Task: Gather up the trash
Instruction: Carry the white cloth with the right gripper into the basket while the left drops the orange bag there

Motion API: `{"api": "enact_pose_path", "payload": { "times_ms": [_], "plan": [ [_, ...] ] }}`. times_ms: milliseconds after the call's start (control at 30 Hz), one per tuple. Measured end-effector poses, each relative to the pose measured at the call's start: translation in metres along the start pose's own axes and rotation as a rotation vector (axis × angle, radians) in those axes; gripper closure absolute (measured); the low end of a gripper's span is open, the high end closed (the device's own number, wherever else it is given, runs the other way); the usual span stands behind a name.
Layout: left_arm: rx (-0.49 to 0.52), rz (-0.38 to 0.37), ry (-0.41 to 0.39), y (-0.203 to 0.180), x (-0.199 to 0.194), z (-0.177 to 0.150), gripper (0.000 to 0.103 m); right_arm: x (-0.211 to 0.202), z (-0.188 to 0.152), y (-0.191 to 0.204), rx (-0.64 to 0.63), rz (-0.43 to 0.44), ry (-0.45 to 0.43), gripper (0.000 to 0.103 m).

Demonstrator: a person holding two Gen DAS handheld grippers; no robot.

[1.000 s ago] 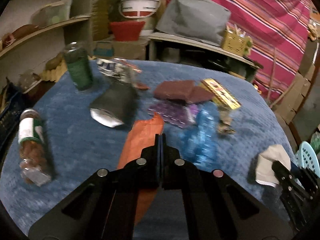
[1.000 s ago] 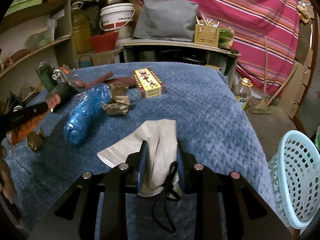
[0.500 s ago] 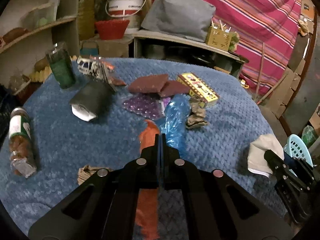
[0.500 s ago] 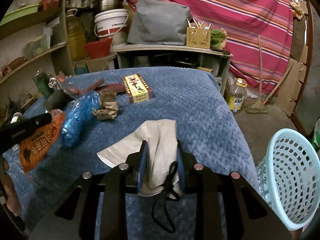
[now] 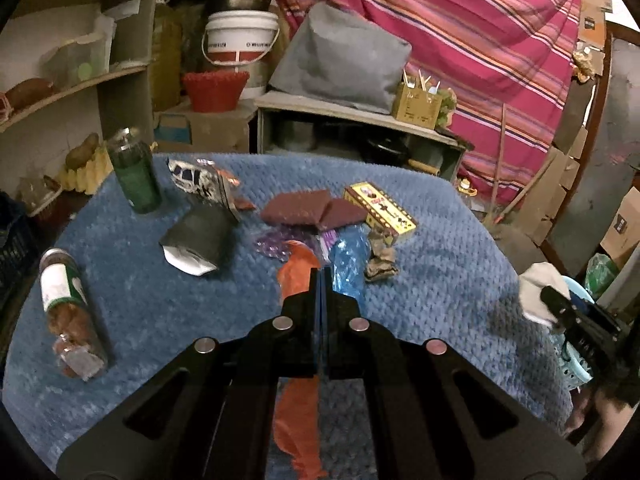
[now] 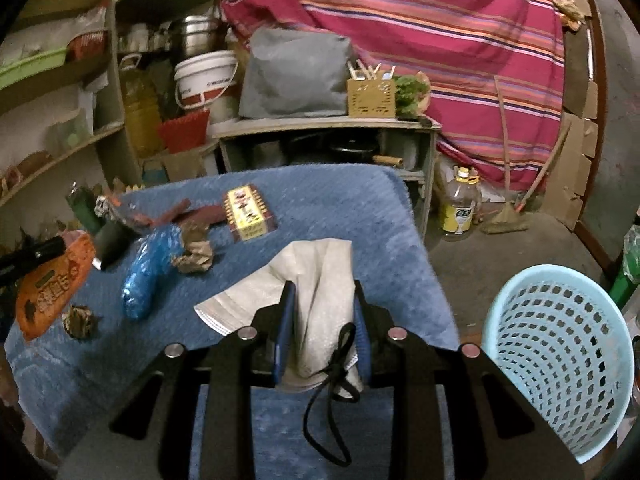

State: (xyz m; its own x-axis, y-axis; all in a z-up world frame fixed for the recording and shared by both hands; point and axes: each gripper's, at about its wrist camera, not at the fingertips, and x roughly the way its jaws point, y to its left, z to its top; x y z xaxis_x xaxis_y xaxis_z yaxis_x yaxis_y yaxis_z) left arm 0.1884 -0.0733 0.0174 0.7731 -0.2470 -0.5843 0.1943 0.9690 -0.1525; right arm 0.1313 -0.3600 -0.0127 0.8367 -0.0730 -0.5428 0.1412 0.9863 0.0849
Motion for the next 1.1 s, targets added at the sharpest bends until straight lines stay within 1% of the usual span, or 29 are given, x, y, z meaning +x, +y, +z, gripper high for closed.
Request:
{"api": "enact_pose_path", "payload": {
  "times_ms": [167,267,400,533,667,700,800,867,1033,1100],
  "plan": [
    [0.025,-0.023,-0.009,-0.018,-0.002,0.006,0.103,-0.012,0.005,-0.031,0.026,-0.030,-0.032,0.075],
    [0.048,-0.062,-0.012,-0.042,0.002,0.006,0.103,-0.023,0.006,-0.055,0.043,-0.072,-0.052,0.075],
    [0.089,-0.114,-0.022,-0.086,0.008,0.005,0.103,-0.035,0.003,-0.097,0.054,-0.160,-0.061,0.075],
    [0.158,-0.179,-0.033,-0.146,0.018,0.001,0.103,-0.045,-0.003,-0.138,0.090,-0.218,-0.056,0.075],
    [0.217,-0.245,-0.034,-0.202,0.025,-0.012,0.103,-0.055,-0.012,-0.176,0.131,-0.276,-0.049,0.075],
    [0.237,-0.263,-0.030,-0.219,0.027,-0.017,0.103,-0.056,-0.014,-0.182,0.137,-0.283,-0.049,0.075],
    [0.265,-0.304,-0.016,-0.251,0.032,-0.026,0.103,-0.060,-0.020,-0.199,0.146,-0.314,-0.044,0.075],
    [0.269,-0.347,-0.003,-0.275,0.036,-0.031,0.103,-0.061,-0.026,-0.208,0.131,-0.360,-0.031,0.075],
    [0.271,-0.432,0.025,-0.320,0.046,-0.043,0.103,-0.064,-0.036,-0.228,0.139,-0.411,-0.013,0.075],
    [0.281,-0.463,0.024,-0.335,0.048,-0.047,0.103,-0.065,-0.039,-0.237,0.148,-0.435,-0.007,0.075]
  ]
}}
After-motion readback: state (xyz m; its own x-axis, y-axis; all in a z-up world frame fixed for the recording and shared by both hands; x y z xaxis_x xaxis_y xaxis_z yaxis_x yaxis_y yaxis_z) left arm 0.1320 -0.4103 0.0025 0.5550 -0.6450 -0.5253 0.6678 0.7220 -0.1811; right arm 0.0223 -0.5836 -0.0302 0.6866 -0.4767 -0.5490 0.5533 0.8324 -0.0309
